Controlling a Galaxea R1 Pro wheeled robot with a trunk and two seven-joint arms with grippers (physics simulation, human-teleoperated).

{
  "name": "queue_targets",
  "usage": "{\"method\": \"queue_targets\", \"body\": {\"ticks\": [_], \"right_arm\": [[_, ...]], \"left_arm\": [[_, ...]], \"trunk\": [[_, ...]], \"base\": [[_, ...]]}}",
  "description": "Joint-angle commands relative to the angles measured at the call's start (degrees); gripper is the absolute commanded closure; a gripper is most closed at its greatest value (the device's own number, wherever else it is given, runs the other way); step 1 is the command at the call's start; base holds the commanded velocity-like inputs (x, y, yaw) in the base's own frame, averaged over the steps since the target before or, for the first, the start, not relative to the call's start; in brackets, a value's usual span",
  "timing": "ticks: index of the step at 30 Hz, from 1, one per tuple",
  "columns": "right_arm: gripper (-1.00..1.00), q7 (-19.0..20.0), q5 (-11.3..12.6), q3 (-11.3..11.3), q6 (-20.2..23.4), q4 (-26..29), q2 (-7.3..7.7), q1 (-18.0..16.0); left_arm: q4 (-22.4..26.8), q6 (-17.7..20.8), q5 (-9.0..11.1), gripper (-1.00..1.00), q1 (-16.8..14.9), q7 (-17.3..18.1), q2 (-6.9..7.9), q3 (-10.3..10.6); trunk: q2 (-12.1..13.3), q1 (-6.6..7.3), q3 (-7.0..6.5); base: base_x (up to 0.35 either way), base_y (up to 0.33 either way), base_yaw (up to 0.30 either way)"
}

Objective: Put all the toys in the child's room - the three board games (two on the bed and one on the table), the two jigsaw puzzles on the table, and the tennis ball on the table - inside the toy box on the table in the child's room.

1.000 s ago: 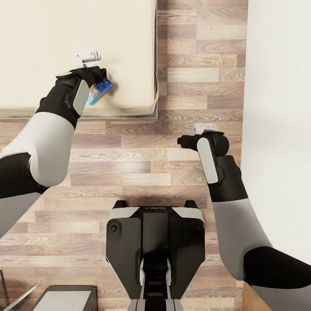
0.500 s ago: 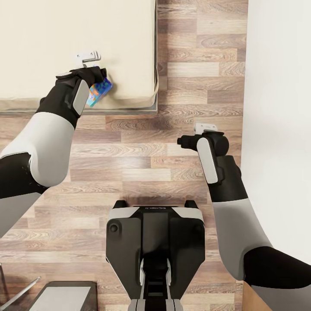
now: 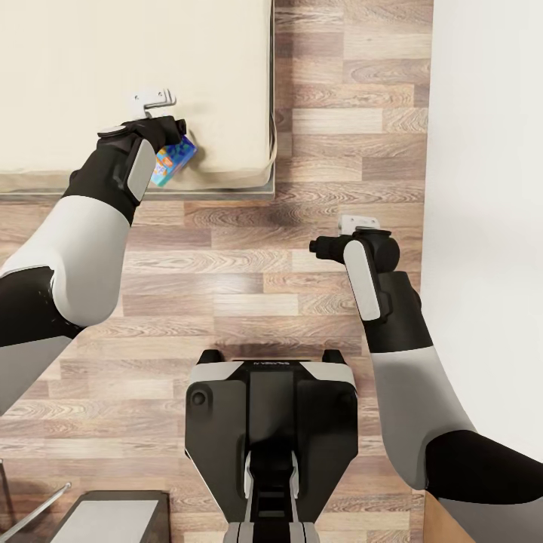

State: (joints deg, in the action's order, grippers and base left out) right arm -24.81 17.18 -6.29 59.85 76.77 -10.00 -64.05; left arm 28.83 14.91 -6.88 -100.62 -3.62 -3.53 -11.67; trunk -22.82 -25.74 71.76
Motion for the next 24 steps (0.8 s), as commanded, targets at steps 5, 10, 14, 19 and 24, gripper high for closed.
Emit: {"method": "queue_targets", "body": {"ticks": [5, 10, 14, 19, 24], "right_arm": [[-1.00, -0.59, 0.57, -0.04, 0.15, 0.05, 0.00, -0.03], [-1.00, -0.59, 0.57, -0.04, 0.15, 0.05, 0.00, -0.03], [-1.00, -0.56, 0.84, -0.03, 0.15, -0.93, 0.00, 0.95], [-1.00, -0.56, 0.88, -0.04, 0.15, -1.71, 0.00, 1.43], [-1.00, -0.58, 0.86, -0.10, 0.15, -2.00, 0.00, 2.16]], "left_arm": [[0.08, 0.29, -0.59, -1.00, -0.02, 0.11, -0.08, -0.37], [0.09, 0.29, -0.59, -1.00, 0.01, 0.12, -0.08, -0.37], [1.06, -0.68, -0.85, -1.00, 1.00, 0.02, -1.07, -0.19], [1.70, -1.02, -0.85, -1.00, 1.43, -0.15, -1.15, -0.24], [2.59, -1.87, -0.89, -1.00, 1.39, -0.34, -0.99, -0.20]], "trunk": [[-0.09, -0.04, 0.06], [-0.09, -0.04, 0.06], [-0.09, -0.04, 0.06], [-0.09, -0.04, 0.06], [-0.09, -0.04, 0.06]], "base": [[0.000, 0.000, 0.000], [0.000, 0.000, 0.000], [0.000, 0.000, 0.000], [0.000, 0.000, 0.000], [0.000, 0.000, 0.000]]}}
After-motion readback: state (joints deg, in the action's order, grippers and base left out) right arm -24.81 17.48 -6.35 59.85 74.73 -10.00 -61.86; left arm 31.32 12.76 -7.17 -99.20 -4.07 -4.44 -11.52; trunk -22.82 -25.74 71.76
